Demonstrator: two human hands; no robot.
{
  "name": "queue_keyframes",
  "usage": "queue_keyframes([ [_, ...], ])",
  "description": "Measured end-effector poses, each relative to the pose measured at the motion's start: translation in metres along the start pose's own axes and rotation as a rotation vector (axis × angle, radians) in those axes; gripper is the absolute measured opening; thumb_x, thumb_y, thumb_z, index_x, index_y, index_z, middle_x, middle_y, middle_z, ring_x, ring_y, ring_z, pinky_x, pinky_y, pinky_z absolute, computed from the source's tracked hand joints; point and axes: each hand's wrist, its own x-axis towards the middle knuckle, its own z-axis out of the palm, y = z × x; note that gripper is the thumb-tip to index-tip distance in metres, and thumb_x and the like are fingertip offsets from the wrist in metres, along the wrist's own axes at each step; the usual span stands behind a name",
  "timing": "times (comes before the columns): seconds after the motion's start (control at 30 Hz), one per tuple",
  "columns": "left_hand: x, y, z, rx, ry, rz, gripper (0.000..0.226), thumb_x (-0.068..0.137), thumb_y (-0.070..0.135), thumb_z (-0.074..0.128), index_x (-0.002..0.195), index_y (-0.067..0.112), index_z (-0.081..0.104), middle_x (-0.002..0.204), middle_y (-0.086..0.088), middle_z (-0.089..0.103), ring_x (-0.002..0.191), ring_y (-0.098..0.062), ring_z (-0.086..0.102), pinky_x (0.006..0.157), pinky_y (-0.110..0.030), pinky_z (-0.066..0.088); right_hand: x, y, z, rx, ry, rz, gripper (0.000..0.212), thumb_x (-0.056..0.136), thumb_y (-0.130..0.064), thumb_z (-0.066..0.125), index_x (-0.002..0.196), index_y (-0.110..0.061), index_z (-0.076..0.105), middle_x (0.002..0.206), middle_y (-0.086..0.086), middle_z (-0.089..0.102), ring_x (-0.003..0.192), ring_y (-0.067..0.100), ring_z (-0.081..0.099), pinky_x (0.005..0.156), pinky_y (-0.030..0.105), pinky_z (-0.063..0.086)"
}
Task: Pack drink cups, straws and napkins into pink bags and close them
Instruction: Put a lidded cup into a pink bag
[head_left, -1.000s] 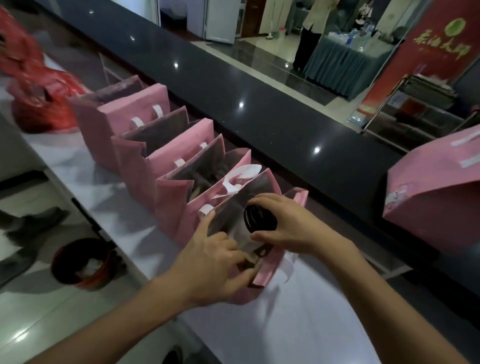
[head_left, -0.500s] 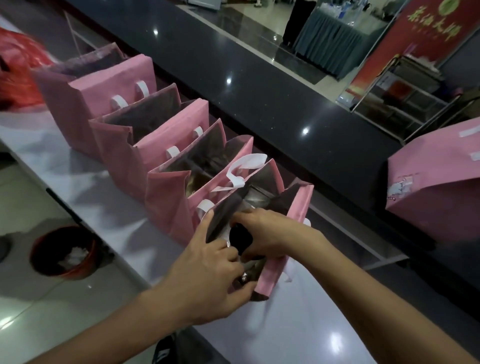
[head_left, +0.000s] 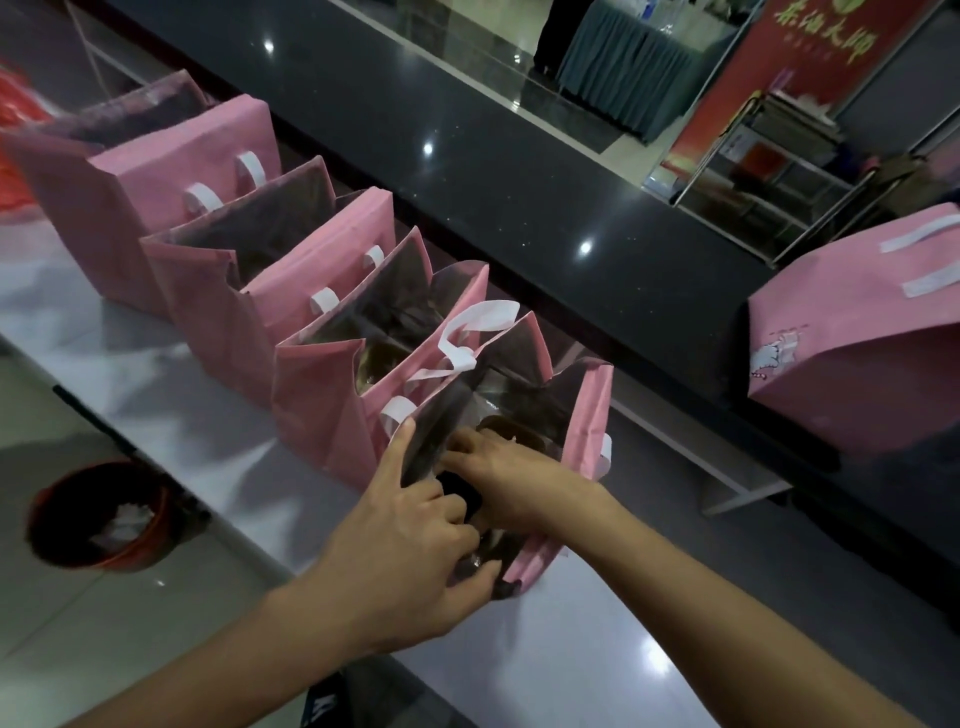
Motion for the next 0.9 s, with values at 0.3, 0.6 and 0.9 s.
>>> queue_keyframes([
  [0.3,-0.004,-0.005,0.003,0.02,0.014,0.014,0.039,0.088,0.053,0.056,0.063,0.027,0.071,0.057,0.011,0.054,0.068,-0.009,0.057,0.117,-0.064,0.024,0.01,-0.001,0.006,-0.042,0.091,-0.042,0.071,0.079,-0.024,0.08,0.141,-0.015,0.046,0.143,0.011,0.042,0.127,0.031,0.047,0.095,0.048,0.052],
  [0.6,-0.002,-0.009,0.007,0.045,0.042,0.054,0.042,0.09,0.051,0.055,0.058,0.026,0.064,0.058,0.009,0.052,0.066,-0.011,0.054,0.116,-0.064,0.028,0.025,0.003,0.014,-0.062,-0.01,-0.005,0.07,0.087,-0.027,0.073,0.149,-0.016,0.043,0.15,0.009,0.044,0.135,0.03,0.043,0.108,0.044,0.044],
  [0.9,0.015,-0.023,0.003,-0.112,0.065,0.089,0.032,0.094,0.038,0.049,0.073,0.025,0.07,0.07,0.009,0.063,0.07,-0.015,0.058,0.107,-0.036,0.039,0.013,-0.001,-0.026,0.051,0.124,0.12,0.042,0.084,-0.02,0.061,0.126,-0.017,0.065,0.126,0.006,0.065,0.113,0.029,0.06,0.095,0.044,0.05],
])
